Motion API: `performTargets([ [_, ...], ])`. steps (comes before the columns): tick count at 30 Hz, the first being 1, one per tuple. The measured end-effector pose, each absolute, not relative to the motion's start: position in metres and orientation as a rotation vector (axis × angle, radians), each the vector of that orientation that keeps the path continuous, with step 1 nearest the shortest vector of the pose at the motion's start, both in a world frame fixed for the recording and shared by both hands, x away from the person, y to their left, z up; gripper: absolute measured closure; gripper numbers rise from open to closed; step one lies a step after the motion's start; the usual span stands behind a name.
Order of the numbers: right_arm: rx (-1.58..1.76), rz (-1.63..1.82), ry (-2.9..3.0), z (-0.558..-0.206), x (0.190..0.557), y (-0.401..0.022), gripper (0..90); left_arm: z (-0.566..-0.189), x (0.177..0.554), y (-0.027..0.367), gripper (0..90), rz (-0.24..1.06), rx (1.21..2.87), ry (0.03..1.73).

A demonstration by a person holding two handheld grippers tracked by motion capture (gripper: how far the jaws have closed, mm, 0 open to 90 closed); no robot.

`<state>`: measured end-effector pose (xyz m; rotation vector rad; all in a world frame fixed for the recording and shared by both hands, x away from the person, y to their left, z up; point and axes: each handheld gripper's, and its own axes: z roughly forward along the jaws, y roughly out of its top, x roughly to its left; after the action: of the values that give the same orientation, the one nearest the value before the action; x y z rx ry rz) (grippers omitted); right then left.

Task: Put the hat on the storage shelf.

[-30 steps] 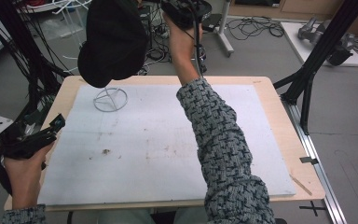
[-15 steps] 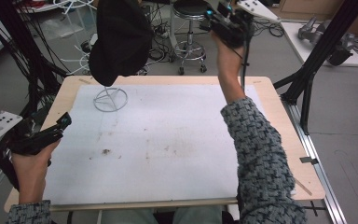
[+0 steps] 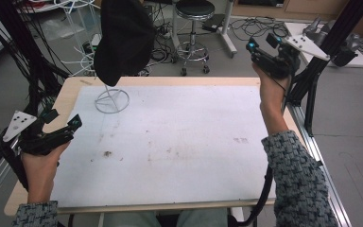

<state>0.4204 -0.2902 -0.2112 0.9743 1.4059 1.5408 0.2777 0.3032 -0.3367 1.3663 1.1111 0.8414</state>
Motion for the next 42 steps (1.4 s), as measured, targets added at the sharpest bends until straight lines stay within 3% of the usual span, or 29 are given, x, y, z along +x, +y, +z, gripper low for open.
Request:
performTargets([
  [15,1.033,1.532,1.419,-0.278,0.374,-0.332,22.5,-0.341,0.278,0.305,16.1,0.869,1.369,1.125],
  [42,1.138,1.364,1.585,-0.386,0.330,-0.326,18.9,-0.352,0.286,0.297,16.1,0.853,1.407,1.126],
])
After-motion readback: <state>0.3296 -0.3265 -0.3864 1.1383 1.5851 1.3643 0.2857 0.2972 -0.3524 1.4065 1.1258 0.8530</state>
